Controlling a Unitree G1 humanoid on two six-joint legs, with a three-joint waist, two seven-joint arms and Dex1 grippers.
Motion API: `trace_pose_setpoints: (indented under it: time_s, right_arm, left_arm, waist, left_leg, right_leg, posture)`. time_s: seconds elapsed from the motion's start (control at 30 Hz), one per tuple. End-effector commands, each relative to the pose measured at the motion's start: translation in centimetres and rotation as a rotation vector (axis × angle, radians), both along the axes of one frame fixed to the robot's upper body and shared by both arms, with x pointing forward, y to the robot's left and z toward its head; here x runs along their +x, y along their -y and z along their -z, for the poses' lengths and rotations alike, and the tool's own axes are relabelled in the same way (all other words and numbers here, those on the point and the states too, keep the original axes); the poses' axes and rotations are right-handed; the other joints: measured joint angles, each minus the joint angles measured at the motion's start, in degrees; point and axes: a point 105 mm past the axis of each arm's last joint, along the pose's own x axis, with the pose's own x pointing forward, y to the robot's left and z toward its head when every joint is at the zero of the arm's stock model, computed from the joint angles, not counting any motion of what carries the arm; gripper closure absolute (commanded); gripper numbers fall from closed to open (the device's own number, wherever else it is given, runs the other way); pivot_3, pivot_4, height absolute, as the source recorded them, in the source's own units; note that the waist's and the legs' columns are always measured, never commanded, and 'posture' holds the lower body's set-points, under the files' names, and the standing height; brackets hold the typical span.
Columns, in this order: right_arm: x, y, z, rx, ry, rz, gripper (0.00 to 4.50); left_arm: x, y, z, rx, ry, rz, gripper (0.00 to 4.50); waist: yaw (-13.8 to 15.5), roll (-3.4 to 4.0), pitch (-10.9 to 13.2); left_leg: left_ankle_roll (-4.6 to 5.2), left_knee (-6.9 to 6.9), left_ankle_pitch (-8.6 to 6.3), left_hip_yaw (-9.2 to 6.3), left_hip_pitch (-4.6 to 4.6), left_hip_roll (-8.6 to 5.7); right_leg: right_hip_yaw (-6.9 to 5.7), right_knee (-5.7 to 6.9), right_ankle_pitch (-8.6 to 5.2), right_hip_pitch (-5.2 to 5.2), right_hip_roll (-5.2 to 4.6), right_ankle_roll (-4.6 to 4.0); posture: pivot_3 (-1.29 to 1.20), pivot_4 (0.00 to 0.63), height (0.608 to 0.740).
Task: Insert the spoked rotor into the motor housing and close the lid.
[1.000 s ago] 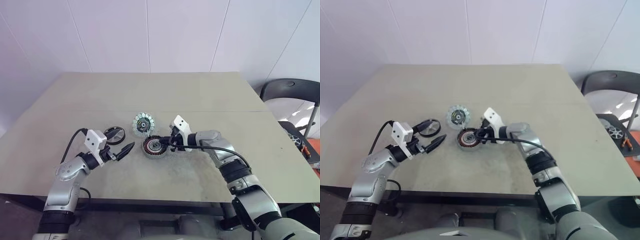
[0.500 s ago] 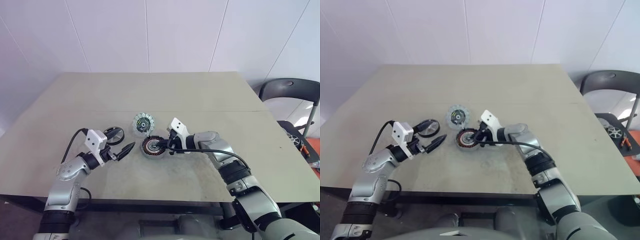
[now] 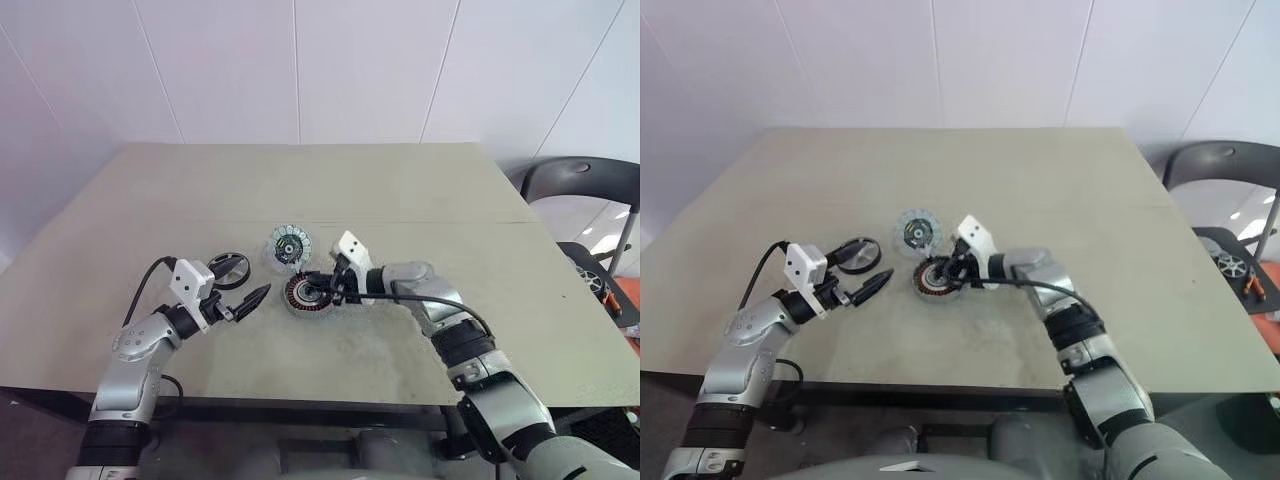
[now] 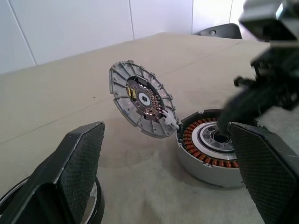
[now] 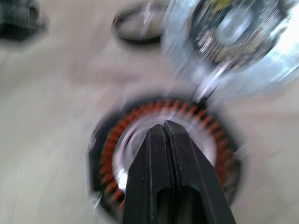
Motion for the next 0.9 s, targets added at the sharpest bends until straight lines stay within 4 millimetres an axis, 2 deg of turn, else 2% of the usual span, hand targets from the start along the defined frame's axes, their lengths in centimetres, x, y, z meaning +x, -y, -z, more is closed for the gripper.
trace_pose_setpoints:
  time_s: [0.03, 0.17, 0.27, 0.47, 0.6, 0.67, 0.8, 0.9]
  right_arm:
    - [-0.9, 0.0, 0.4, -0.057, -0.003, -0.057, 4.47]
    - [0.3, 0.8, 0.3, -0.084, 0.049, -0.002, 4.47]
    - [1.4, 0.5, -1.1, -0.016, 0.088, 0.053, 4.47]
    - [0.3, -1.2, -2.7, 0.138, 0.02, 0.003, 4.47]
    - [0.1, -1.3, -2.9, 0.142, 0.037, -0.005, 4.47]
    - [0.5, -1.3, -3.4, 0.161, 0.057, 0.012, 4.47]
    - [0.8, -0.8, -4.1, 0.186, 0.075, 0.02, 4.47]
    - [1.0, 0.0, -4.0, 0.172, 0.084, 0.035, 4.47]
  left_arm:
    - [0.1, 0.1, -1.0, 0.012, 0.044, 0.012, 0.0]
    - [0.1, 0.1, -1.0, 0.013, 0.043, 0.013, 0.0]
    - [0.1, 0.1, -1.0, 0.013, 0.042, 0.015, 0.0]
    - [0.1, 0.2, -0.9, 0.002, 0.037, 0.014, 0.0]
    - [-0.2, 0.0, -1.3, -0.059, 0.035, -0.008, 0.0]
    - [-0.2, -0.7, -1.9, -0.138, 0.039, -0.065, 0.0]
    - [-1.9, -1.2, 0.1, -0.209, -0.09, -0.119, 0.0]
    - [-3.2, -1.6, 0.6, -0.322, -0.156, -0.178, 0.0]
  waist:
    - [0.0, -0.01, -0.01]
    - [-0.02, -0.04, -0.01]
    - [-0.09, -0.03, -0.01]
    - [0.04, -0.02, 0.04]
    - [-0.01, -0.02, 0.04]
    - [-0.01, -0.02, 0.04]
    - [-0.12, -0.03, 0.06]
    - [-0.02, -0.08, 0.11]
  left_leg:
    - [0.0, 0.01, 0.0, 0.01, 0.02, 0.0]
    - [-0.01, 0.04, -0.01, 0.01, 0.07, 0.0]
    - [-0.02, 0.07, -0.02, 0.0, 0.07, 0.0]
    - [-0.1, 0.12, -0.06, 0.0, 0.02, 0.0]
    - [-0.01, -0.04, -0.01, 0.01, -0.01, 0.0]
    - [0.0, -0.08, 0.0, 0.0, -0.01, 0.0]
    - [0.0, -0.09, 0.0, 0.01, 0.01, 0.02]
    - [0.0, -0.07, -0.01, 0.01, 0.01, 0.02]
  right_leg:
    - [0.0, 0.0, 0.0, 0.02, -0.01, 0.0]
    - [0.0, 0.0, 0.0, 0.06, 0.0, 0.0]
    - [0.0, 0.0, 0.0, 0.07, 0.0, 0.0]
    - [0.0, -0.02, 0.0, 0.07, -0.02, -0.01]
    - [0.0, -0.04, 0.0, -0.02, -0.01, 0.0]
    - [0.0, -0.04, 0.0, -0.04, -0.01, 0.0]
    - [0.0, -0.03, 0.0, -0.04, 0.0, 0.0]
    - [0.0, -0.06, 0.0, -0.03, -0.02, 0.0]
  posture:
    - [0.0, 0.0, 0.74]
    - [0.0, 0.0, 0.74]
    - [0.0, 0.0, 0.74]
    - [0.0, 0.0, 0.74]
    - [0.0, 0.0, 0.74]
    - [0.0, 0.0, 0.74]
    - [0.0, 0.0, 0.74]
    - [0.0, 0.0, 0.74]
